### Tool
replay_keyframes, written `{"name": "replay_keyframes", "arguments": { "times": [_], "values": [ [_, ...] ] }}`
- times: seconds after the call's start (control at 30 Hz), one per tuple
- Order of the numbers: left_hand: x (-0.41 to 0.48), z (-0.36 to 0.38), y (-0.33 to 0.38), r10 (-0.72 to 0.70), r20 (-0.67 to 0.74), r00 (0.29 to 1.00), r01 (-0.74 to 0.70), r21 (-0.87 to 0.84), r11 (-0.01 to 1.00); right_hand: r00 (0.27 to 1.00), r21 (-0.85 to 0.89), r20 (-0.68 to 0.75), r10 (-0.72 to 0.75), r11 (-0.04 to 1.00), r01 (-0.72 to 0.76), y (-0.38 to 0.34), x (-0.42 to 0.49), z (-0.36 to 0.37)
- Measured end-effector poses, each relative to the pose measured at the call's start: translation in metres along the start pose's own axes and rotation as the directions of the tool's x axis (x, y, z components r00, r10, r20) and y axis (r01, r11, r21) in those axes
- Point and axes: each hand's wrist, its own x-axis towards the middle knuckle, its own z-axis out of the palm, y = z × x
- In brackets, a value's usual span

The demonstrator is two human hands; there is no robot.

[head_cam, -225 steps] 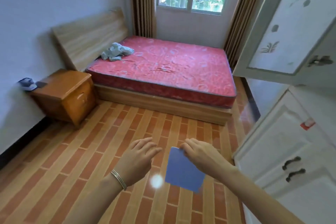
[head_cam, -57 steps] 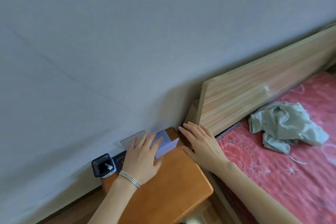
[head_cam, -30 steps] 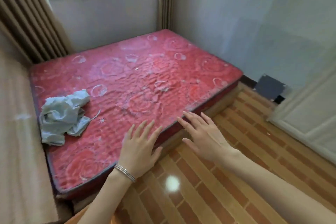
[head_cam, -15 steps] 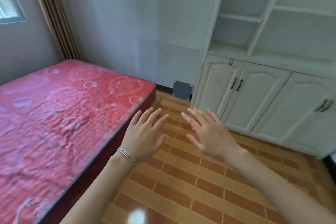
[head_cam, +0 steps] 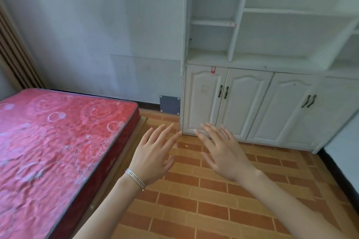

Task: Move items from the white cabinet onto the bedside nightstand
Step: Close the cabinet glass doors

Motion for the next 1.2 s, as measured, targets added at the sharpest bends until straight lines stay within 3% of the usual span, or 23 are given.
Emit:
{"name": "replay_keyframes", "arguments": {
  "times": [0.3,0.6,0.8,0.97,1.2],
  "values": [
    [0.104,0.039,-0.091,0.113,-0.011,0.994,-0.113,0.019,0.993,0.995,-0.067,0.009,0.098,0.993,-0.097,0.042,0.102,0.047],
    [0.216,0.061,-0.183,0.246,-0.040,0.969,-0.243,0.065,0.968,0.984,-0.005,-0.012,0.178,0.984,-0.178,0.064,0.213,0.073],
    [0.263,0.101,-0.216,0.271,-0.040,0.962,-0.270,0.010,0.963,0.979,0.026,0.026,0.202,0.979,-0.203,0.087,0.254,0.108],
    [0.316,0.136,-0.239,0.269,-0.010,0.963,-0.269,0.029,0.963,0.978,0.030,0.049,0.201,0.979,-0.203,0.130,0.291,0.138],
    [0.439,0.147,-0.269,0.333,-0.066,0.941,-0.329,0.065,0.942,0.976,-0.041,-0.053,0.212,0.976,-0.214,0.229,0.371,0.157]
  ]
}}
